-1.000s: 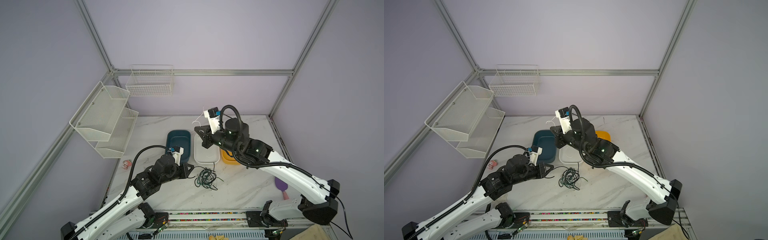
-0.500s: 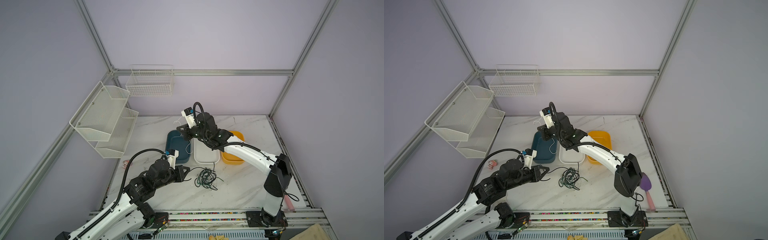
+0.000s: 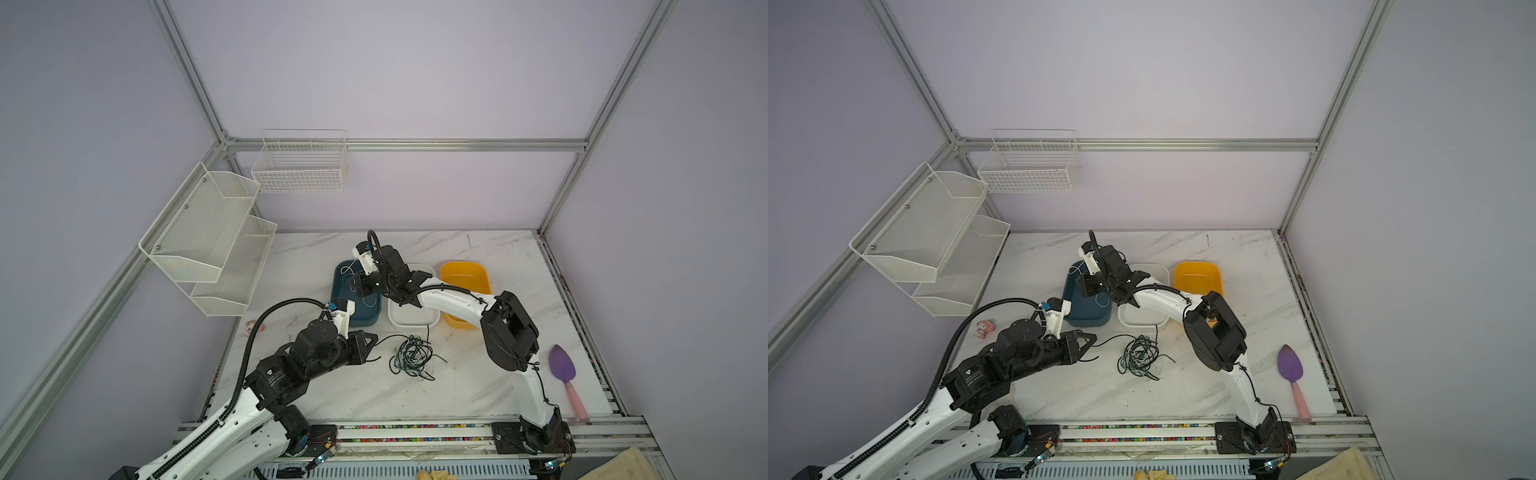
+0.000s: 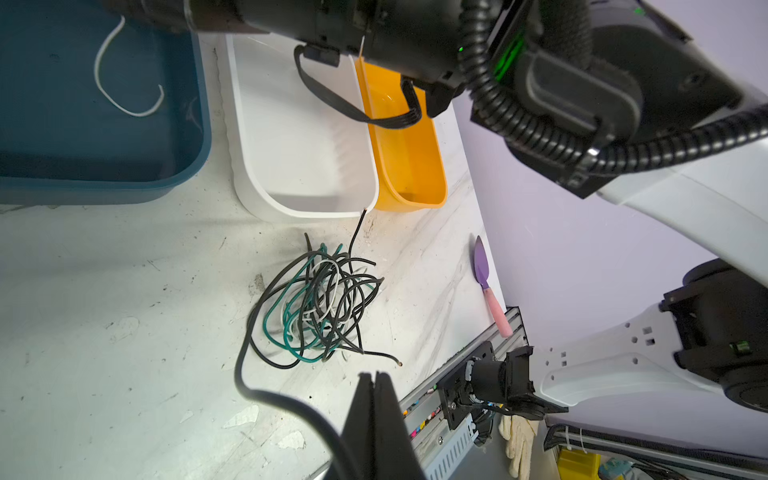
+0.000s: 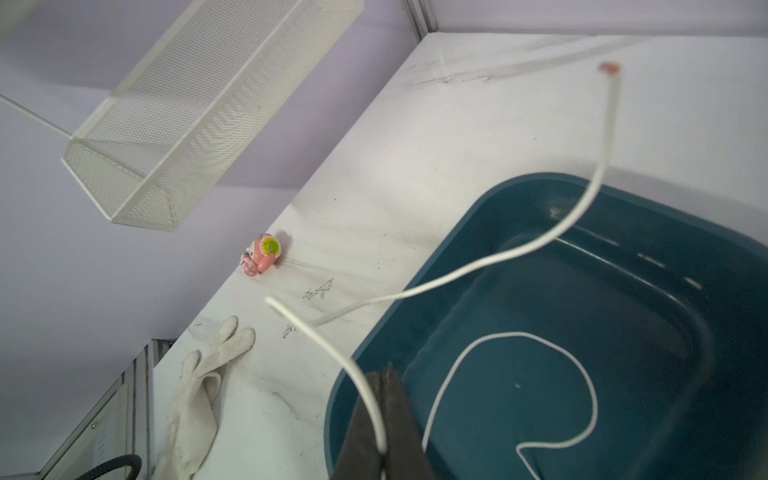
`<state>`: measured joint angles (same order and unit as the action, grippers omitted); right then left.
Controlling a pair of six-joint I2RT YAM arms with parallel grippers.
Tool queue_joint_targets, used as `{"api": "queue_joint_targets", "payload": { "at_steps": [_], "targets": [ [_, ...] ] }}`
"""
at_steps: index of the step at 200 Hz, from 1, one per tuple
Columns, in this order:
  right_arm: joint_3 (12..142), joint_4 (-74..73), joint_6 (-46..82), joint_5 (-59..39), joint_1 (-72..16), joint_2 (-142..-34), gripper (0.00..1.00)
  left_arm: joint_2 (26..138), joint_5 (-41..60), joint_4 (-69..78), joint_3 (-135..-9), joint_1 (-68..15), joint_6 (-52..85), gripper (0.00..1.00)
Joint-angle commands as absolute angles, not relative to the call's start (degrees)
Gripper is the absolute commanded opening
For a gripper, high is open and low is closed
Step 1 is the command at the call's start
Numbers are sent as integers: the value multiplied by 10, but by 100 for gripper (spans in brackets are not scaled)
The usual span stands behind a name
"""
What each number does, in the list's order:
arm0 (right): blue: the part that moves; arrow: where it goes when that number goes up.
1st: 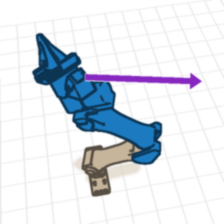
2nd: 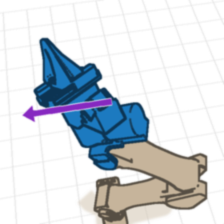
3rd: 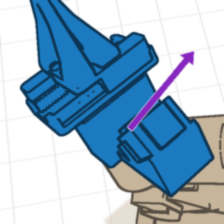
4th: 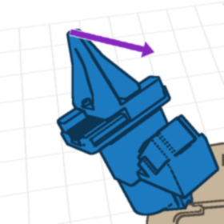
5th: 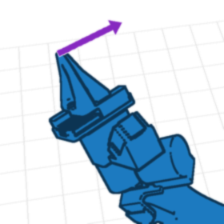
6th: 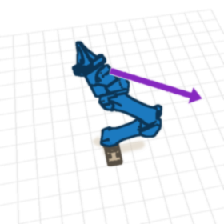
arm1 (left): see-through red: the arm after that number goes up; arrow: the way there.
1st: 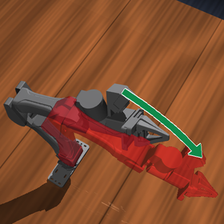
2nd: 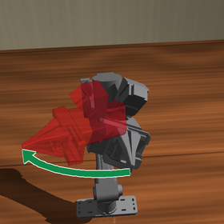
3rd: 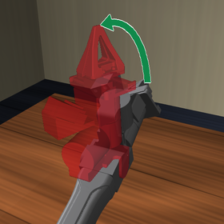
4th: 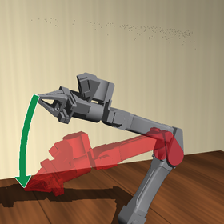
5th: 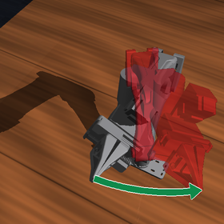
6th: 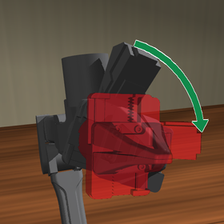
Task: Untangle the cables
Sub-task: 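Carry the white wire over the teal tray and open the right gripper, then move the right gripper back down to the wire bundle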
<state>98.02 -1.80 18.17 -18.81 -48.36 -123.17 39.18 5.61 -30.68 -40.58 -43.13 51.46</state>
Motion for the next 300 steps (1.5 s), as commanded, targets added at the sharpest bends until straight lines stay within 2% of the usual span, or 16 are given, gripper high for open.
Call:
{"api": "queue_joint_targets", "payload": {
  "at_steps": [1, 29, 65, 106, 158, 174, 219, 300],
  "targets": [
    [967, -30, 215, -151, -482, -1225, 0, 383, 46, -298, -385, -429, 512, 0],
    [953, -21, 234, -122, -482, -1216, 0, 387, 44, -299, -387, -430, 509, 0],
    [978, 27, 235, -120, -482, -1230, 8, 389, 41, -301, -391, -430, 507, 0],
    [986, 58, 230, -116, -482, -1210, 26, 389, 34, -305, -394, -429, 505, 0],
    [975, 89, 221, -93, -482, -1161, 30, 395, 34, -306, -403, -429, 500, 0],
    [951, 84, 213, -84, -483, -1121, 35, 396, 35, -306, -405, -429, 500, 0],
    [801, 47, 200, -67, -482, -954, 51, 397, 42, -304, -420, -429, 499, 0],
    [423, -72, 251, -72, -502, -656, 56, 432, 85, -259, -511, -429, 517, 0]
  ]
}}
